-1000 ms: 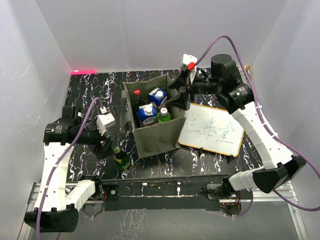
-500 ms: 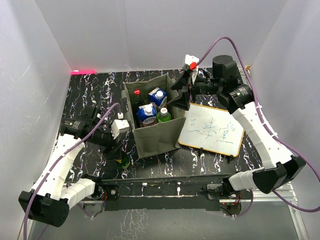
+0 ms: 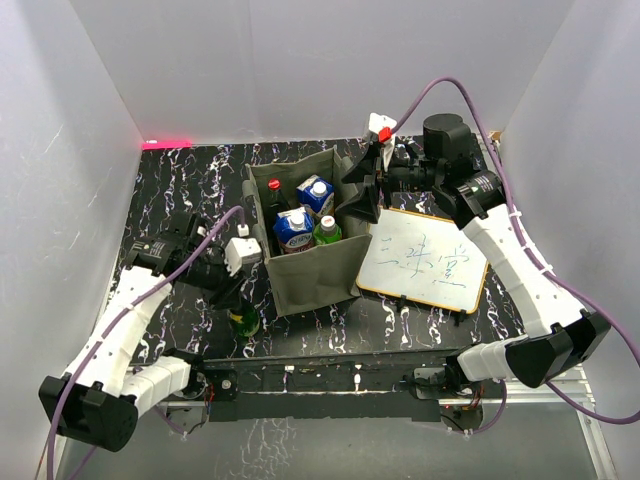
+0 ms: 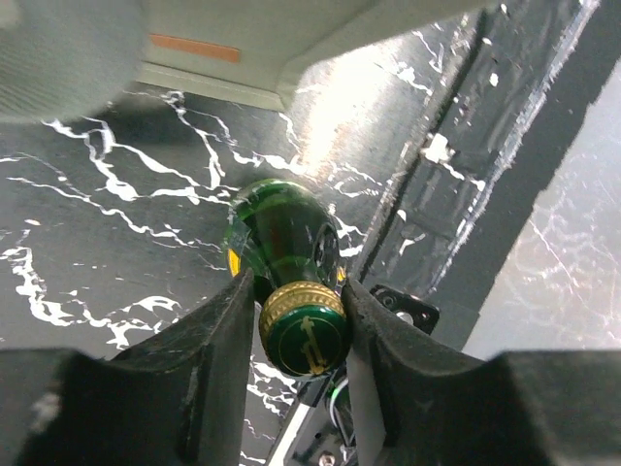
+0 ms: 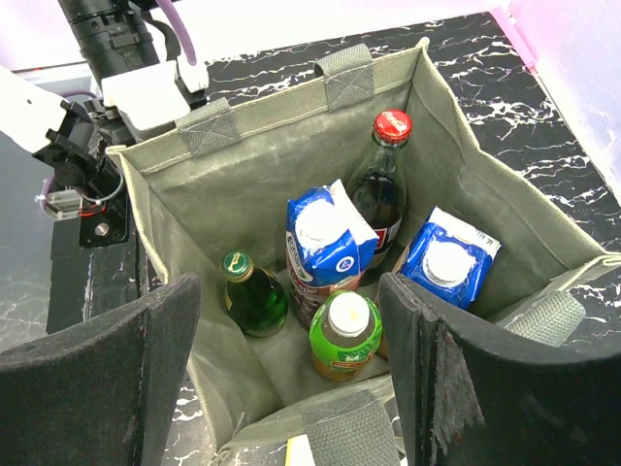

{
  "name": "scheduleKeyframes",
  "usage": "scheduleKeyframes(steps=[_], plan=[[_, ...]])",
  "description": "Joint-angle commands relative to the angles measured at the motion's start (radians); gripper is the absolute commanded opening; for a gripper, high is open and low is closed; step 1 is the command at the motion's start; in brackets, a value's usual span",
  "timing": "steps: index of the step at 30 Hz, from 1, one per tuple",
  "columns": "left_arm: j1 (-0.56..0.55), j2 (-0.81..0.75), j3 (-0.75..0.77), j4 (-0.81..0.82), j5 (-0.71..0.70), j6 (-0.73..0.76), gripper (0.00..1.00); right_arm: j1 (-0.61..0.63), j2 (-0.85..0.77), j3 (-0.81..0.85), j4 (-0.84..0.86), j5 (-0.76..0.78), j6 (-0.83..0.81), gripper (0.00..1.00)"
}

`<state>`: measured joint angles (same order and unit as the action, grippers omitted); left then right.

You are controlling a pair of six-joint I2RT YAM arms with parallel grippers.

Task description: Place the beverage into the canvas bag

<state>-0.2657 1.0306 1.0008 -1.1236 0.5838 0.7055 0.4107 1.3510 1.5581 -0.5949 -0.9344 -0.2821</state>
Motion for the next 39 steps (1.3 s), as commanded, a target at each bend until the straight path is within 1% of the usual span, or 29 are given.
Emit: scheduleKeyframes(steps=[1, 2, 4, 6, 9, 16, 19, 25, 29, 31, 35, 39], plan=[[0.011, -0.021, 0.025, -0.026, 0.053, 0.014, 0.26, -0.004, -0.022, -0.003, 0.048, -0.011, -0.002, 0.77], [0.019, -0.026, 0.029, -0.033, 0.063, 0.028, 0.2, -0.004, -0.021, -0.003, 0.048, -0.009, -0.003, 0.77], [0.032, -0.036, 0.033, -0.04, 0.069, 0.036, 0.11, -0.005, -0.02, -0.004, 0.048, -0.008, -0.006, 0.77], [0.051, -0.049, 0.04, -0.052, 0.08, 0.046, 0.05, -0.005, -0.018, -0.004, 0.047, -0.007, -0.007, 0.77], [0.091, -0.07, 0.067, -0.072, 0.101, 0.058, 0.0, -0.005, -0.018, -0.008, 0.047, -0.004, -0.011, 0.77], [0.215, -0.113, 0.19, -0.102, 0.13, 0.05, 0.0, -0.005, -0.024, -0.022, 0.046, 0.002, -0.016, 0.77], [0.271, -0.115, 0.282, -0.112, 0.13, 0.031, 0.0, -0.004, -0.026, -0.024, 0.046, 0.007, -0.018, 0.77], [0.376, -0.087, 0.521, -0.1, 0.112, -0.073, 0.0, -0.005, -0.034, -0.03, 0.014, 0.001, -0.059, 0.77], [0.414, -0.078, 0.632, -0.054, 0.111, -0.143, 0.0, -0.004, -0.036, -0.012, -0.107, -0.105, -0.206, 0.78], [0.418, -0.06, 0.687, -0.027, 0.103, -0.175, 0.0, -0.004, -0.035, -0.008, -0.149, -0.141, -0.25, 0.77], [0.425, -0.001, 0.812, 0.054, 0.102, -0.262, 0.0, -0.004, -0.013, 0.026, -0.257, -0.187, -0.328, 0.74], [0.43, 0.058, 0.945, 0.133, 0.132, -0.359, 0.0, 0.004, 0.035, 0.074, -0.39, -0.193, -0.403, 0.73]])
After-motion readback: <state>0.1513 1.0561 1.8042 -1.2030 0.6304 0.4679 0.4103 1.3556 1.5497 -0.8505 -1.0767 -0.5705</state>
